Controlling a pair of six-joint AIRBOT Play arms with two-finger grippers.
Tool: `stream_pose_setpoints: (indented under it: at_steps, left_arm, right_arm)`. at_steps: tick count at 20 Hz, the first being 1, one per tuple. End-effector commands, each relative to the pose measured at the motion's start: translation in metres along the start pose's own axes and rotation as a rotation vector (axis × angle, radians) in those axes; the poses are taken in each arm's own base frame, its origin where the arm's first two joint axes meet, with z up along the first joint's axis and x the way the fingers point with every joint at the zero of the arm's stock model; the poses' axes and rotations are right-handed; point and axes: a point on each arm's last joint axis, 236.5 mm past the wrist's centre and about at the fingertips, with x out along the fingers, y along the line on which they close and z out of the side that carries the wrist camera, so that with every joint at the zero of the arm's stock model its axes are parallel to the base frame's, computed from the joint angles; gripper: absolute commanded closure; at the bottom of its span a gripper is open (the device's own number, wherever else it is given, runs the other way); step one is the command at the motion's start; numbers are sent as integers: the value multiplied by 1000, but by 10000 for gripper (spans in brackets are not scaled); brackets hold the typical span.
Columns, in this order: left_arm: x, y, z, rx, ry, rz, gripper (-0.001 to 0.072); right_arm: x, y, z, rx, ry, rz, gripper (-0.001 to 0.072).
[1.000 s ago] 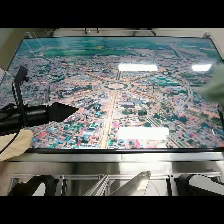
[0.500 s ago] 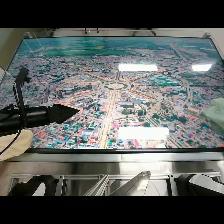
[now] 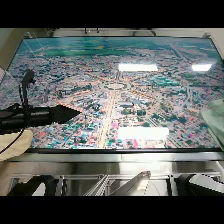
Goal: Fold the shirts.
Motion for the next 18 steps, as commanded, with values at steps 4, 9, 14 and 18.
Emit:
stream_pose_setpoints:
  at_steps: [4,9,14,18]
  left_arm:
    - [-10,-14,32,127,-49,11,697]
    - [-38,-46,64,276,-100,66,706]
    - [-40,-39,11,171,-84,87,704]
    - [-32,-20,-49,77,-62,88,695]
  right_arm:
    - [-99,86,31,-54,-191,344,80]
    - [-220,232,-41,-481,-359,801,689]
    - [-236,284,-214,-1015,-321,859,689]
    - [-160,264,-374,-1362,-185,864,688]
